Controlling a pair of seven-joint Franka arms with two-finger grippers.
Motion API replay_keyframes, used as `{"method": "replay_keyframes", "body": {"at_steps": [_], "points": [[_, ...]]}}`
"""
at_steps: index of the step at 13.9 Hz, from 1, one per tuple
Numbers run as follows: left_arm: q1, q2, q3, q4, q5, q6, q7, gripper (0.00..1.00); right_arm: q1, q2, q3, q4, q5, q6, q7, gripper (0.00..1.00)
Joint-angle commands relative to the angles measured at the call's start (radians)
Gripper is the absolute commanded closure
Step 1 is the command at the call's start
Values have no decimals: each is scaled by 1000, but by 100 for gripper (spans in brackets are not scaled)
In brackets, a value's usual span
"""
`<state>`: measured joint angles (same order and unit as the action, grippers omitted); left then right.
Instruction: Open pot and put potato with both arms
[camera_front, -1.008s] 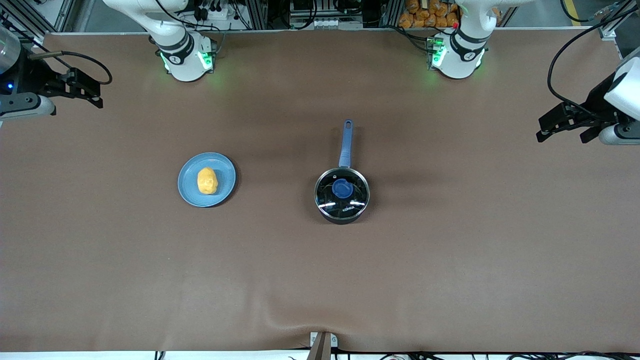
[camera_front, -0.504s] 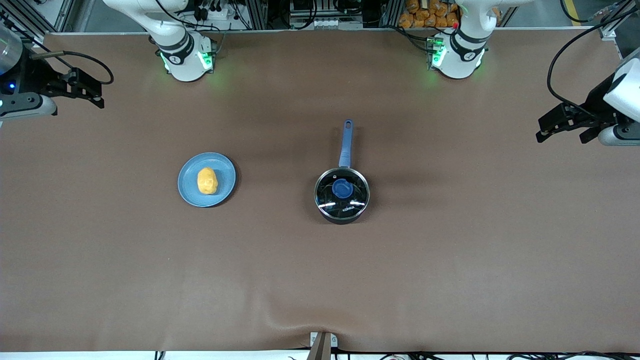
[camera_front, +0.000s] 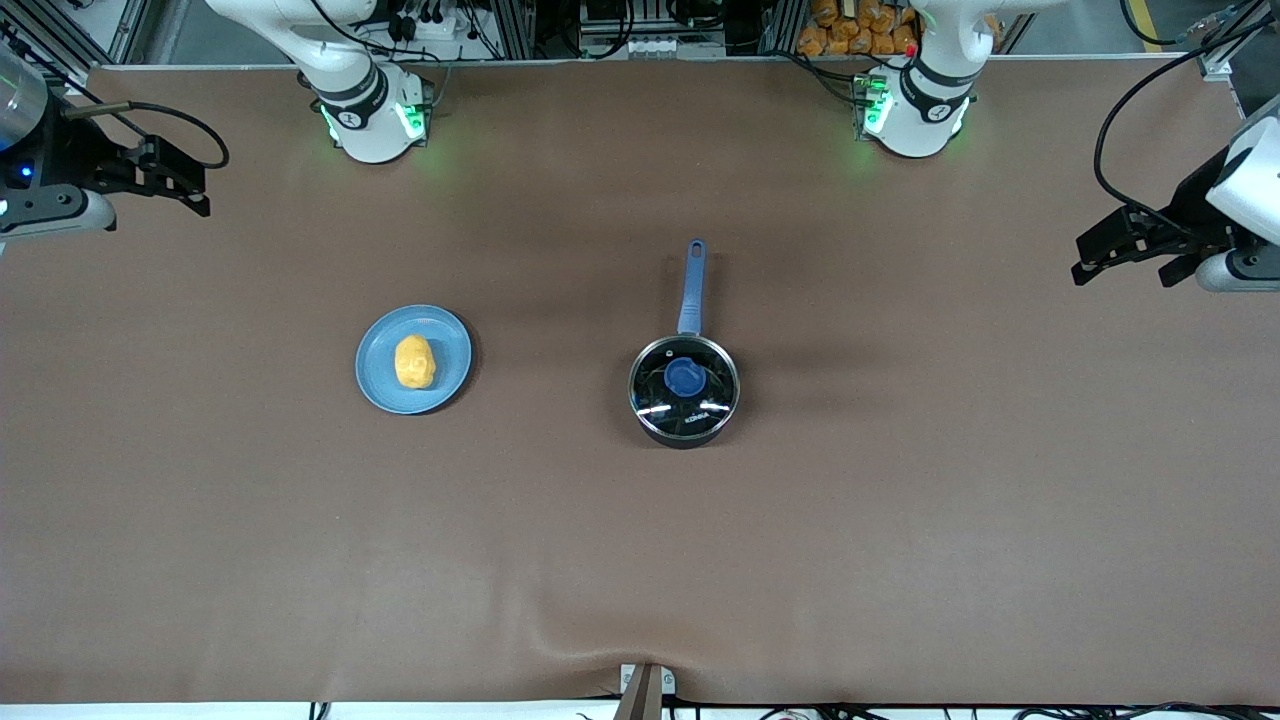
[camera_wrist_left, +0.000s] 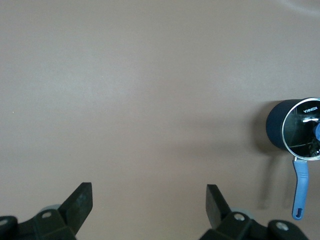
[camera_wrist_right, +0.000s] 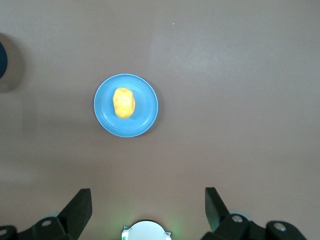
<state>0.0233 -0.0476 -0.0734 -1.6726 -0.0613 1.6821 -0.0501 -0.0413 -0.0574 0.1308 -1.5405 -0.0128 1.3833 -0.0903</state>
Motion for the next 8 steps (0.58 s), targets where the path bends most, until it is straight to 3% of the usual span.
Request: {"method": "replay_keyframes", "body": {"at_steps": [1,5,8], "points": [[-32,17,-46,-2,-32,-12,-112,0,-17,-19,12,-13,14,-1,11,0],[-57,96,-185,10,-40,14,-287,0,-20,-19,10,-13,14,0,11,0],[-112,193,-273,11,-19,121,-460,0,-17,-19,10,-15,14,0,11,0]]}}
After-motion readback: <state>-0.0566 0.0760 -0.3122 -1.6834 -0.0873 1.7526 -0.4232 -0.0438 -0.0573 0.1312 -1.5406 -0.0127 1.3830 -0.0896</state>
